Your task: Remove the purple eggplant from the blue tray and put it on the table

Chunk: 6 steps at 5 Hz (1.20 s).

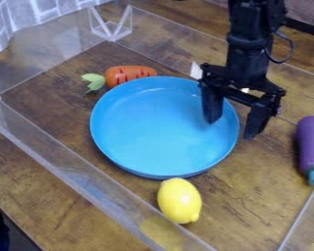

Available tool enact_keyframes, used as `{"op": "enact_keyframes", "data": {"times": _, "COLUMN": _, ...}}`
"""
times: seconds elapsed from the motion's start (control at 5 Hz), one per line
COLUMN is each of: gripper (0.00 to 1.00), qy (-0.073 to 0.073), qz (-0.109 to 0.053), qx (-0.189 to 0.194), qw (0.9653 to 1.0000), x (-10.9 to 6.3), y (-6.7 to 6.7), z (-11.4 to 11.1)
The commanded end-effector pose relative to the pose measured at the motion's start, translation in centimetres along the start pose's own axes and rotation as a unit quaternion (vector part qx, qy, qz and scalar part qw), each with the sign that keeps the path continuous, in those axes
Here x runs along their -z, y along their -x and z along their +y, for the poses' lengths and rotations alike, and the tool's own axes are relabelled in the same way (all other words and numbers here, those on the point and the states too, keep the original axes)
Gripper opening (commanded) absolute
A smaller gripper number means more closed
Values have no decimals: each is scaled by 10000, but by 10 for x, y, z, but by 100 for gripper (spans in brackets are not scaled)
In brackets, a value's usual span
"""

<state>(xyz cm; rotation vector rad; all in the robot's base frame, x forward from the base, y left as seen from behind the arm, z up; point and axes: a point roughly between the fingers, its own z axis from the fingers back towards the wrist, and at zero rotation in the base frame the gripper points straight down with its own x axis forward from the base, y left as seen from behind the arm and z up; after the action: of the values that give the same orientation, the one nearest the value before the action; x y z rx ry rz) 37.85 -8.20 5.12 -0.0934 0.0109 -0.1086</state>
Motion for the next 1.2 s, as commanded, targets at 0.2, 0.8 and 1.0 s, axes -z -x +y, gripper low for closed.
{"op": "enact_keyframes", "data": {"times": 0.2, "gripper": 100, "qy": 11, "qz": -415, "qx": 155, "qw": 9990, "x": -14, "y": -22, "z": -16}}
{"op": "enact_keyframes", "data": {"times": 0.8, "gripper": 100, "qy": -70, "qz": -450, "qx": 245, "qw": 9987, "x": -5, "y": -39, "z": -24}}
{"op": "enact_keyframes", "data": {"times": 1.0, "gripper": 100, "qy": -95, "qz": -421, "qx": 250, "qw": 9988, "x": 0, "y": -42, "z": -23}}
